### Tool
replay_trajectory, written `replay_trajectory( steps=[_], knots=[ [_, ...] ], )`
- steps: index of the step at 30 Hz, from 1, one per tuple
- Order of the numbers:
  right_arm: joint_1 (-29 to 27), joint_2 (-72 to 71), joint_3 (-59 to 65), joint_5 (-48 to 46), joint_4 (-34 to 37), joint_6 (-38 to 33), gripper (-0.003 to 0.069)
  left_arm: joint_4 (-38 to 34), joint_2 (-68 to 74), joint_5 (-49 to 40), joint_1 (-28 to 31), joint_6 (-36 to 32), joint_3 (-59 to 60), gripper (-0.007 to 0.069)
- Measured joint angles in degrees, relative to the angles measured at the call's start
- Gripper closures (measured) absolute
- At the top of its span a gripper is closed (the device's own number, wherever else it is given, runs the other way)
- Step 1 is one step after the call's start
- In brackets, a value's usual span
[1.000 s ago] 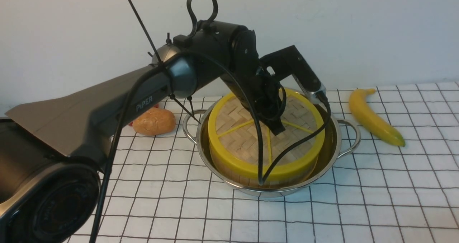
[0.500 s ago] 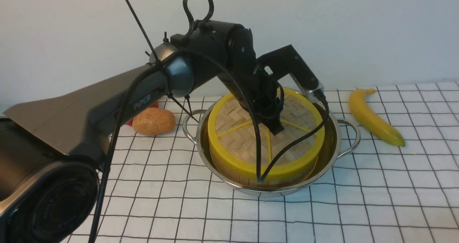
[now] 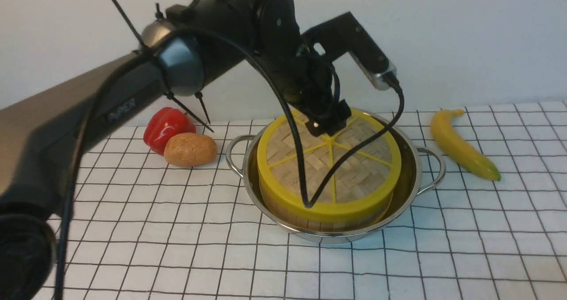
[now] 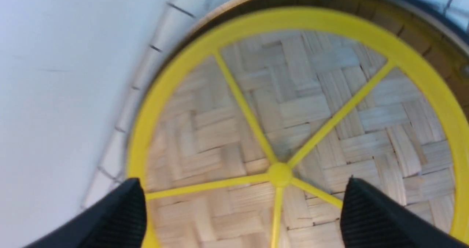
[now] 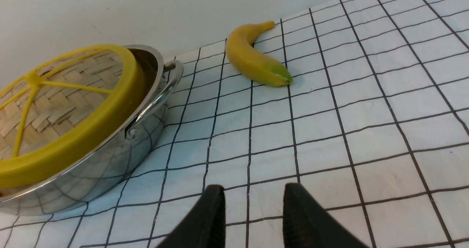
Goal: Place the steamer in the pot on the white tablecloth, and put the lid on the steamer.
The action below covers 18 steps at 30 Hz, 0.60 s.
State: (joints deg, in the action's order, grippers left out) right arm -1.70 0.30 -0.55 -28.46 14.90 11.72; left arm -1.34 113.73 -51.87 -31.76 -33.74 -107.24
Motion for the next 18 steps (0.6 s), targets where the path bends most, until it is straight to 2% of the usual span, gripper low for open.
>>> replay_trajectory(
  steps=[3, 6, 8, 17, 18],
  knots=[
    [0.0, 0.0, 0.0, 0.0, 0.0, 0.0, 0.0416, 3.2, -5.0, -0.8, 0.1, 4.7, 0.0, 0.0060],
    [0.0, 0.0, 0.0, 0.0, 0.0, 0.0, 0.0416, 4.3, -7.4, -0.8, 0.1, 7.8, 0.0, 0.0101],
    [0.0, 0.0, 0.0, 0.0, 0.0, -0.1, 0.0416, 5.0, -11.0, -0.8, 0.1, 11.0, 0.0, 0.0186],
    [0.0, 0.0, 0.0, 0.0, 0.0, -0.1, 0.0416, 6.2, -14.5, -0.6, 0.1, 13.5, 0.0, 0.0433],
    [0.0, 0.0, 0.0, 0.0, 0.0, -0.1, 0.0416, 6.1, -14.5, -0.6, 0.2, 13.7, 0.0, 0.0437]
  ],
)
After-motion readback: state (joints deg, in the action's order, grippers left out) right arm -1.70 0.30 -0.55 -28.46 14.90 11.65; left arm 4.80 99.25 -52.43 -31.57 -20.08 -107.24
